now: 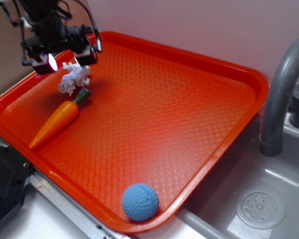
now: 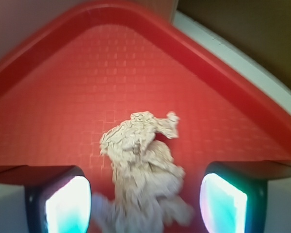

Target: Grab the white paper.

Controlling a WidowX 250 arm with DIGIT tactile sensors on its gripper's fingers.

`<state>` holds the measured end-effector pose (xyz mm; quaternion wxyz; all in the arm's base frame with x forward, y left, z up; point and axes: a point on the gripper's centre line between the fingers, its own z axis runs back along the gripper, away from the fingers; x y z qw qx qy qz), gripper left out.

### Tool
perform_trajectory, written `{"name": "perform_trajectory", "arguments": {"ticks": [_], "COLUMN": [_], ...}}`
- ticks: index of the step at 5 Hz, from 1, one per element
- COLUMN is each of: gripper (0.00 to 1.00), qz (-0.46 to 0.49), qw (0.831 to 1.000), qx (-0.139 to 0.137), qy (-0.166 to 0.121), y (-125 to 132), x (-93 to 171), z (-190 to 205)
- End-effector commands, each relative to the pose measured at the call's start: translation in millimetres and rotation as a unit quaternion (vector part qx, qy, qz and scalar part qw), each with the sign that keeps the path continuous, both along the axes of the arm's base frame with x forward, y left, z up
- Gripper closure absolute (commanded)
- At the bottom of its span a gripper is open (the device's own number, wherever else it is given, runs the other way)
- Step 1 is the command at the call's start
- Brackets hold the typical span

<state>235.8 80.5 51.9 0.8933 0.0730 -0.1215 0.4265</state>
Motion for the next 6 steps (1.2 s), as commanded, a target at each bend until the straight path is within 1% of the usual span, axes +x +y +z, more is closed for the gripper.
{"name": "perform_trajectory", "arguments": {"ticks": [1, 2, 3, 5, 6], "gripper": [0.00, 0.00, 1.00, 1.00, 1.00], "qz": [0.006, -0.005, 0.004, -0.015, -0.021], "qw": [1.000, 1.000, 1.000, 1.000, 1.000], "qx": [0.001, -0.011, 0.000, -0.004, 0.001], "qy": [0.007, 0.013, 0.003, 0.005, -0.002], "y": [15.6, 16.7, 19.5, 19.1, 20.5], "x": [3.9, 4.5, 3.0, 2.3, 2.8], "z": [-18.2, -24.1, -28.1, -21.6, -18.4]}}
